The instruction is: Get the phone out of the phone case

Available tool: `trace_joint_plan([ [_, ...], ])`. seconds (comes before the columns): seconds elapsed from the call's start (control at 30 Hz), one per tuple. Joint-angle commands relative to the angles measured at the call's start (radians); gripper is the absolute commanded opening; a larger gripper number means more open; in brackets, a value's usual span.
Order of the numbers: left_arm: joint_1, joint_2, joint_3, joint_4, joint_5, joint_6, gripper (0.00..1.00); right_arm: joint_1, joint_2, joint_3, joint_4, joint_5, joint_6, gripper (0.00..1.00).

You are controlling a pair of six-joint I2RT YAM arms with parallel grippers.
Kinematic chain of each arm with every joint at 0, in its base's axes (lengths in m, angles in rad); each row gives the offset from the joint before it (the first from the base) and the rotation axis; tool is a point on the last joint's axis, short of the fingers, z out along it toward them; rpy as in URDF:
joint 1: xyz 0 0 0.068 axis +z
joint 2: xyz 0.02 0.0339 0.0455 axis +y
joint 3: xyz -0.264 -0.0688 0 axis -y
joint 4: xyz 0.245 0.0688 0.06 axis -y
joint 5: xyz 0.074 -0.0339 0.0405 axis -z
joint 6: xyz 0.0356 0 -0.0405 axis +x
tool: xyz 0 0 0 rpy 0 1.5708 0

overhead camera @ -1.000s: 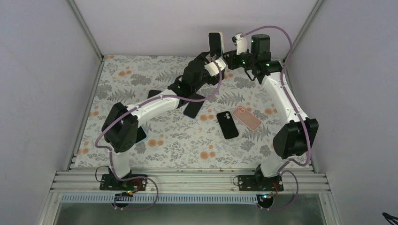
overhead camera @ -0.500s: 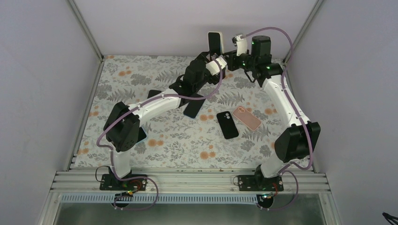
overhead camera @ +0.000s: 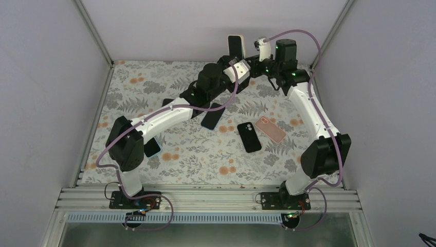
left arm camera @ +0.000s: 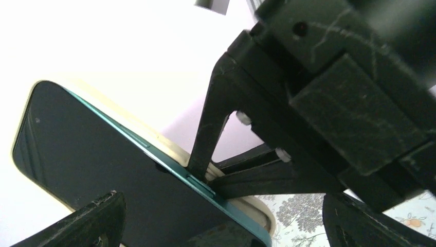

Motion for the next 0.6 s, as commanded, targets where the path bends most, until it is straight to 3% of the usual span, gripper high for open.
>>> trace_joint_plan([
  [0.0,0.004,-0.014,-0.025,0.041,-0.038,0.022,0.94,0.008,-0.040,0.003,0.062,-0.001,-0.014,0.03],
  [0.37,0.016,0.005,-0.050,0.097,-0.154,0.071,0.91,0.007,-0.071,-0.026,0.067,-0.013,-0.015,0.03],
  [0.57,0.025,0.042,0.014,0.025,-0.137,0.063,0.91,0.008,-0.073,-0.026,0.076,-0.033,-0.001,0.03],
])
